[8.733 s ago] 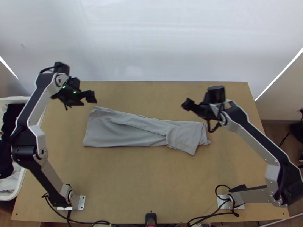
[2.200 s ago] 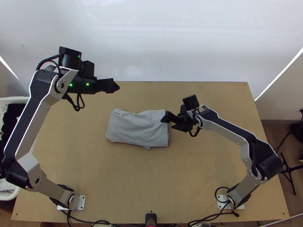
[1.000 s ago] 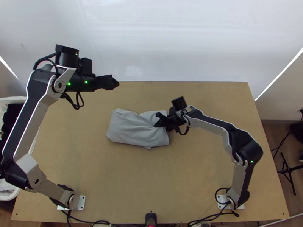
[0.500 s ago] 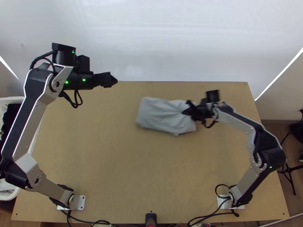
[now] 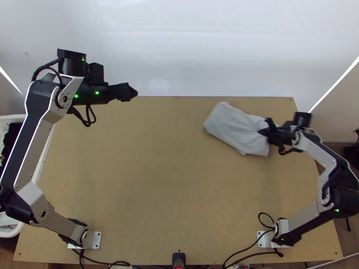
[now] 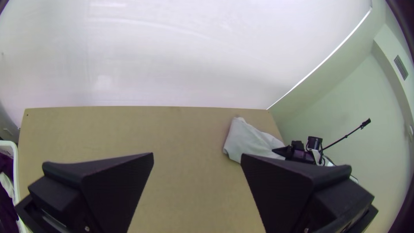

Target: Fold the t-shirt

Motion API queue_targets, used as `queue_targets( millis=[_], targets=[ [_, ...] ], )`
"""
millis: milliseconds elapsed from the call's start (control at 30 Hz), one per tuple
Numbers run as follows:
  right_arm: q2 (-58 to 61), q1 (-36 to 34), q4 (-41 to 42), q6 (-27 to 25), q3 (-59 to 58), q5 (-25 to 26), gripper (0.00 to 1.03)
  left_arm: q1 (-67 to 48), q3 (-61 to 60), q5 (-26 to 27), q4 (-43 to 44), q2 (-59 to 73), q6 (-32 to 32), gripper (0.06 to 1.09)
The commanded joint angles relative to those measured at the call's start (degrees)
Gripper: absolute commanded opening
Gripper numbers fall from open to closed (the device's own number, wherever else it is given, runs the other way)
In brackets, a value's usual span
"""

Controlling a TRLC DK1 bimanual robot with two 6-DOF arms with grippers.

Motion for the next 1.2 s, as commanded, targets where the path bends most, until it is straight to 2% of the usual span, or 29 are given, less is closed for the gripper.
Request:
queue_targets(
  millis=[0,233,500,533,667,733,833,933,1000,1167],
  targets=[
    [-3.5,-10.1,-0.1,-2.5,-4.2,0.5,0.03,0.4,0.7,0.2,1.0,0.1,0.1,1.04],
    [-6.3,-16.4,-0.1,-4.0,-6.1,0.5,0.03,0.4,0.7,1.2,1.3,0.1,0.1,1.04],
    [-8.5,-18.4,-0.1,-4.2,-7.8,0.5,0.03,0.5,0.7,1.4,1.1,0.1,0.1,1.04],
    [-8.9,-18.3,-0.1,-4.7,-8.0,0.5,0.09,0.5,0.7,1.4,1.0,0.1,0.1,1.04],
    [-12.8,-15.9,-0.1,-8.6,-8.6,0.3,0.97,0.5,0.6,1.4,1.0,-0.1,0.1,1.04],
    [-17.4,-14.5,-0.1,-9.5,-8.9,1.3,0.99,0.5,0.6,1.5,1.0,-0.2,0.1,1.04],
    [-26.5,-10.1,2.1,-9.7,-9.7,10.2,0.99,0.5,0.6,1.4,1.0,-0.3,0.2,1.04],
    [-31.9,-4.9,5.1,-9.1,-10.0,13.6,0.99,0.6,0.6,1.4,1.0,-0.3,0.2,1.04],
    [-31.4,-2.0,4.6,-7.1,-9.2,13.9,0.98,0.7,0.6,1.4,1.0,-0.3,0.2,1.04],
    [-27.7,-0.2,4.5,-3.7,-6.0,15.9,0.98,0.8,0.7,1.4,1.2,-0.6,0.2,1.04]
  ],
)
